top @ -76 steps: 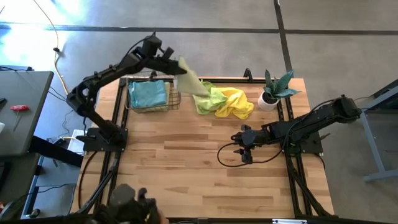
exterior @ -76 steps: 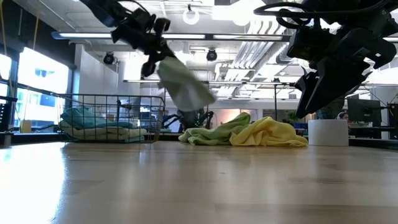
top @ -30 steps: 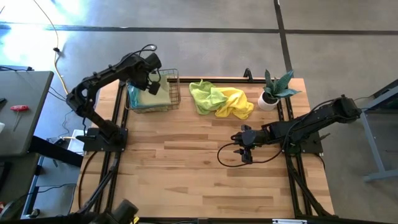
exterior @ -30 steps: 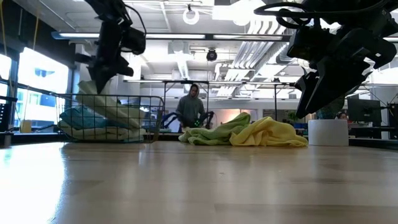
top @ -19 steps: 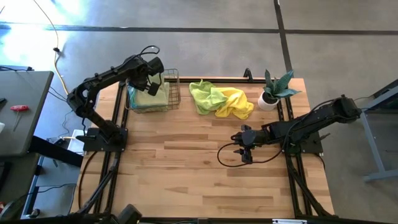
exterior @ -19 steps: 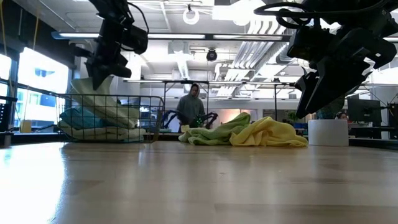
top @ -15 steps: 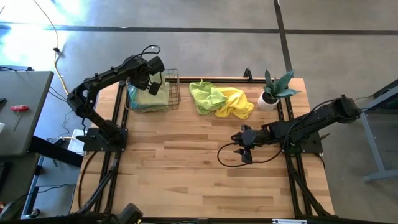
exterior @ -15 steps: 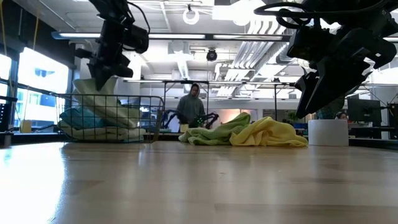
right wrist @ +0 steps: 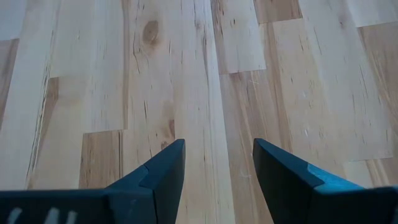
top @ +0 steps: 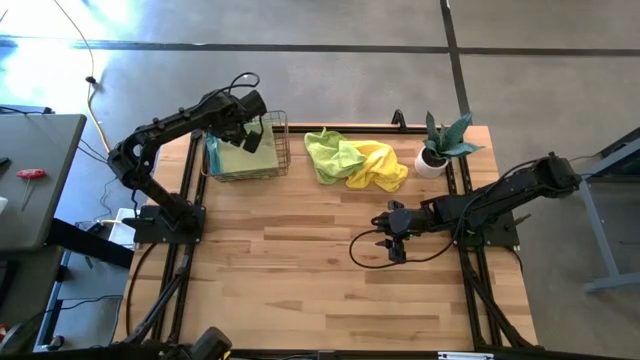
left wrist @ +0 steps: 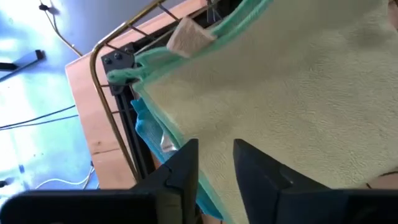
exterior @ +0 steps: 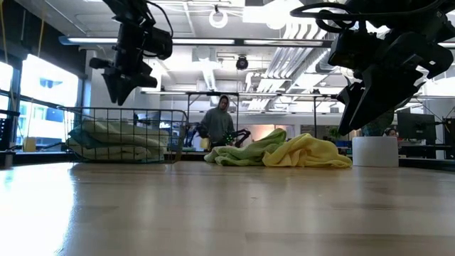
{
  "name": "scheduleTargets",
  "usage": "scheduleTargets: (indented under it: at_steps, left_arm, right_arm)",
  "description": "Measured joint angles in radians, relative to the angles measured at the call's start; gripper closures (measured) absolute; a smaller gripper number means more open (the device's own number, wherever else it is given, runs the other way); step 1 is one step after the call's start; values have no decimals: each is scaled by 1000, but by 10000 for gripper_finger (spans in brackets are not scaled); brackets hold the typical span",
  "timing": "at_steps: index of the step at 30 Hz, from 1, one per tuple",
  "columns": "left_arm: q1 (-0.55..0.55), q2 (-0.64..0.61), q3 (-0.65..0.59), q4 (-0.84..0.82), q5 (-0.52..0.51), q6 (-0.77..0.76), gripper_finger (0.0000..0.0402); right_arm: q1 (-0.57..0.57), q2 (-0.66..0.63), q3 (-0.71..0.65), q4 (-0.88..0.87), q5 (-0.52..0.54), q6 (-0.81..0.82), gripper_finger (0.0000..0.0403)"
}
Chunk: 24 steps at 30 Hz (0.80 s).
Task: Fold microfiber towels
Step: Put the folded green towel into the wire basket, then fold the light green towel
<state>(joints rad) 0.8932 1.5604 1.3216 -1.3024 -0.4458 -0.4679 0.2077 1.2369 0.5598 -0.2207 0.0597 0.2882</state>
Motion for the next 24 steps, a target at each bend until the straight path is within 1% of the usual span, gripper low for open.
scheduleTargets:
  at_steps: [5, 8, 10, 13, 17, 21, 24]
  left_arm:
    - [1, 0, 0, -2, -11, -49, 284]
    - [-9, 0, 0, 0, -10, -77, 280]
    - [-36, 0, 0, 14, -10, -79, 281]
    - [-103, 0, 0, 41, -21, -79, 284]
    - [-210, 0, 0, 115, -76, -79, 286]
    - [-333, -3, 0, 257, -114, -50, 284]
    - [-423, -3, 0, 372, -99, 8, 284]
  right_arm:
    - [0, 0, 0, 0, 0, 0, 221]
    - [0, 0, 0, 0, 0, 0, 221]
    - [0, 0, 0, 0, 0, 0, 221]
    - [0, 0, 0, 0, 0, 0, 221]
    - [0, 0, 0, 0, 0, 0, 221]
    - [0, 0, 0, 0, 0, 0, 221]
    - [0, 0, 0, 0, 0, 0, 221]
